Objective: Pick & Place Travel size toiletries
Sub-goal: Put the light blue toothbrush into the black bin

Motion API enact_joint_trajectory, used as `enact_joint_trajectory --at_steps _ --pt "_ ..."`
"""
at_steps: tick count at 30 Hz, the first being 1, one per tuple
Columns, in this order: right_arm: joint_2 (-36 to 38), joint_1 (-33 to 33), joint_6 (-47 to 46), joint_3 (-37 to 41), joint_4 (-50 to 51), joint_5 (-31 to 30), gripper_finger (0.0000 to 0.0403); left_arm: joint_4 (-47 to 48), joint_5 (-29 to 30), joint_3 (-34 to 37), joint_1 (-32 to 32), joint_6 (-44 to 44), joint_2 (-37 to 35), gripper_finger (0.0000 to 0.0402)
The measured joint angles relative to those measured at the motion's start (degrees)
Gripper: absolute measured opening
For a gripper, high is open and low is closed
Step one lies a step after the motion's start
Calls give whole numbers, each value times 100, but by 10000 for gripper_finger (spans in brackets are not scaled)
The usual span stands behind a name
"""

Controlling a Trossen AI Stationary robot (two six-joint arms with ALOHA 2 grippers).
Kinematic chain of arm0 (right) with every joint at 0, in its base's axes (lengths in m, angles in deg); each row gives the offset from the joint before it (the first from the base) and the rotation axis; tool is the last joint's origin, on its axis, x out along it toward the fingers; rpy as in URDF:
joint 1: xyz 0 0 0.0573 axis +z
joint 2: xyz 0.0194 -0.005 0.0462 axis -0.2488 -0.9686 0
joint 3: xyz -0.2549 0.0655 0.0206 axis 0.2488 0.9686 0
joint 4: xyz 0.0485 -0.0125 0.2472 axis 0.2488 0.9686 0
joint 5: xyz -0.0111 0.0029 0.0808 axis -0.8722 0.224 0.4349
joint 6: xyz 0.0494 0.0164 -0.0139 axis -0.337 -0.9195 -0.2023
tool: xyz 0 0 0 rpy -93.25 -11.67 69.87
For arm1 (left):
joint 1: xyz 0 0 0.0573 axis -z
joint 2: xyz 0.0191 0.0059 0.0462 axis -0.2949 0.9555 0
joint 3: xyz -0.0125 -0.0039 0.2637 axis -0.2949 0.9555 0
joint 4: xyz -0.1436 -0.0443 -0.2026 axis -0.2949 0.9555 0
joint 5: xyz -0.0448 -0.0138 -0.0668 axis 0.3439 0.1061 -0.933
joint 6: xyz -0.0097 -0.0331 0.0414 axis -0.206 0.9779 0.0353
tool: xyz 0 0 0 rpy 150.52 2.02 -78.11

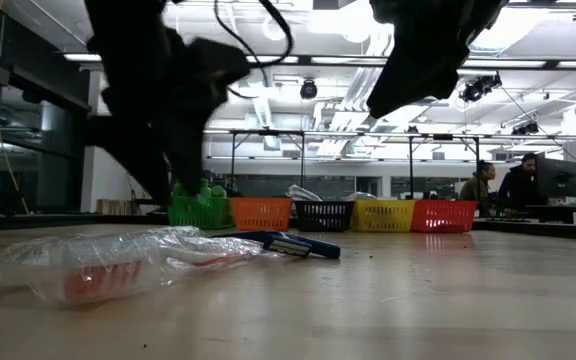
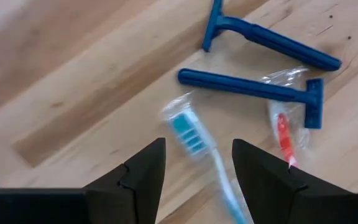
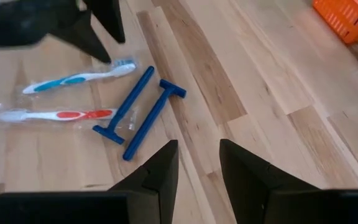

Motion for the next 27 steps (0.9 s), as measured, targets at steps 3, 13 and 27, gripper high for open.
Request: enact_joint_trajectory --at_steps 3,13,27 --pt "0 33 1 0 -12 7 111 -40 -26 3 0 180 106 186" --pt "0 62 -58 0 83 14 111 -383 -228 4 0 369 403 186" --pt "0 62 -157 0 79 -14 111 -427 -579 -35 45 380 712 186"
